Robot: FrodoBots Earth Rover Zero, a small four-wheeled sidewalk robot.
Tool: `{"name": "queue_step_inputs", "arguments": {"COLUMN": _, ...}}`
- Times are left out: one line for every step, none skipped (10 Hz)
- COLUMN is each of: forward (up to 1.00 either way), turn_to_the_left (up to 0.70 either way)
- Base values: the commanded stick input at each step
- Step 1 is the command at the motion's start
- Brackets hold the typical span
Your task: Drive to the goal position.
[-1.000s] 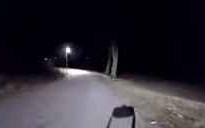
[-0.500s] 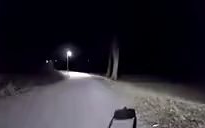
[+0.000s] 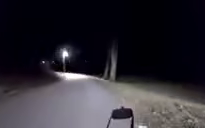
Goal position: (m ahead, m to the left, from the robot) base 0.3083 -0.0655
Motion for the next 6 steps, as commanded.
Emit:
{"name": "queue_step_inputs", "arguments": {"forward": 1.0, "turn_to_the_left": 0.0}}
{"name": "queue_step_inputs", "arguments": {"forward": 1.0, "turn_to_the_left": 0.0}}
{"name": "queue_step_inputs", "arguments": {"forward": 1.0, "turn_to_the_left": 0.0}}
{"name": "queue_step_inputs", "arguments": {"forward": 1.0, "turn_to_the_left": 0.0}}
{"name": "queue_step_inputs", "arguments": {"forward": 1.0, "turn_to_the_left": 0.0}}
{"name": "queue_step_inputs", "arguments": {"forward": 1.0, "turn_to_the_left": 0.0}}
